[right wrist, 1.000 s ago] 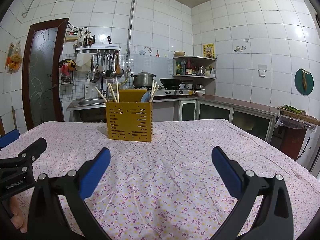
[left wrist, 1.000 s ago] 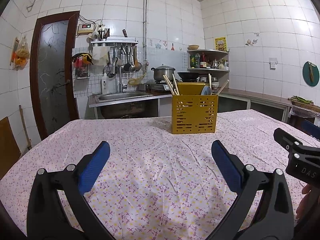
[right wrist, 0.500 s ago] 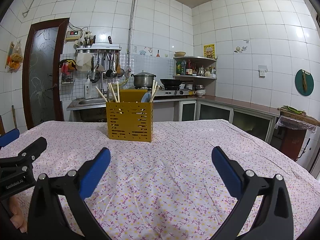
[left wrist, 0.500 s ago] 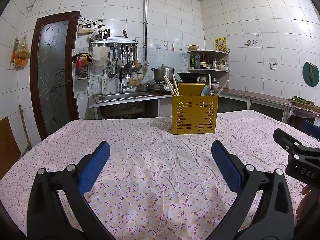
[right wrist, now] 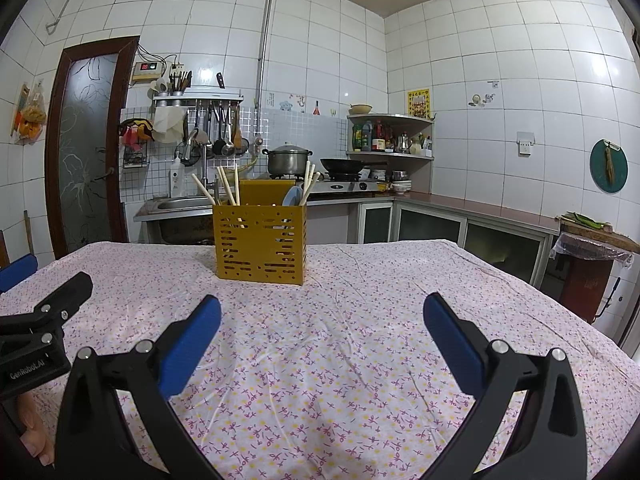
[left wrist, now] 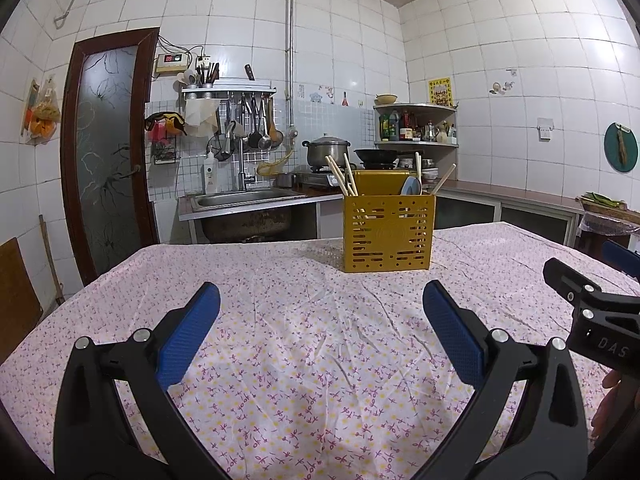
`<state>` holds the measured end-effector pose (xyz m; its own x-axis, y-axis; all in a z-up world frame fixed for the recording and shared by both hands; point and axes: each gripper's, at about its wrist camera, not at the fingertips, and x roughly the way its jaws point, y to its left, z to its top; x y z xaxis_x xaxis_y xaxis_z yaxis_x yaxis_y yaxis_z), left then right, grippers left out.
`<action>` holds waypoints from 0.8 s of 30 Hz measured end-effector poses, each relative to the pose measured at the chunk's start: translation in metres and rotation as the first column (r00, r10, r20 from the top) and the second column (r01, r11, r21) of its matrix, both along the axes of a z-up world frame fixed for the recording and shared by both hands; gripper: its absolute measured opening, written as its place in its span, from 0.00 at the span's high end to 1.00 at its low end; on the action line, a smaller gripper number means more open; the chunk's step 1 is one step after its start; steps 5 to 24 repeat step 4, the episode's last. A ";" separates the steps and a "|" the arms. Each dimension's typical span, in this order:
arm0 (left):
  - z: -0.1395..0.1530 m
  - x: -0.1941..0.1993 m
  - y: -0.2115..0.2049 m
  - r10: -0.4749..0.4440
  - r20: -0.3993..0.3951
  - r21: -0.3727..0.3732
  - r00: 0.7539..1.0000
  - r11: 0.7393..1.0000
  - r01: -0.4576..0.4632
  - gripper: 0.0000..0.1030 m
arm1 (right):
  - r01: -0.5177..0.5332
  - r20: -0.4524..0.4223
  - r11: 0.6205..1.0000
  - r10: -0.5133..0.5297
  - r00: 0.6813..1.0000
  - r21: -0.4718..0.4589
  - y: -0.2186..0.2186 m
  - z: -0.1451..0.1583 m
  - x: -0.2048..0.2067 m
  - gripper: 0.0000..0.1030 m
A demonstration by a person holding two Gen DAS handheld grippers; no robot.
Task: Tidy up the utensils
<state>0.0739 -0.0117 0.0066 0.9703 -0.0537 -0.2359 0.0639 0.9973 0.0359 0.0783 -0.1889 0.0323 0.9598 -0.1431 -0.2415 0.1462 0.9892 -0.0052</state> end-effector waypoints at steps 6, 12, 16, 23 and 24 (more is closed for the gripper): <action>0.000 -0.001 -0.001 -0.001 0.000 -0.001 1.000 1.000 0.001 0.05 | -0.001 0.000 1.000 0.001 1.000 0.000 0.000 0.000 0.000 0.04; 0.000 -0.001 -0.001 -0.001 0.000 -0.001 1.000 1.000 0.001 0.05 | -0.001 0.000 1.000 0.001 1.000 0.000 0.000 0.000 0.000 0.04; 0.000 -0.001 -0.001 -0.001 0.000 -0.001 1.000 1.000 0.001 0.05 | -0.001 0.000 1.000 0.001 1.000 0.000 0.000 0.000 0.000 0.04; 0.000 -0.001 -0.001 -0.001 0.000 -0.001 1.000 1.000 0.001 0.05 | -0.001 0.000 1.000 0.001 1.000 0.000 0.000 0.000 0.000 0.04; 0.000 -0.001 -0.001 -0.001 0.000 -0.001 1.000 1.000 0.001 0.05 | -0.001 0.000 1.000 0.001 1.000 0.000 0.000 0.000 0.000 0.04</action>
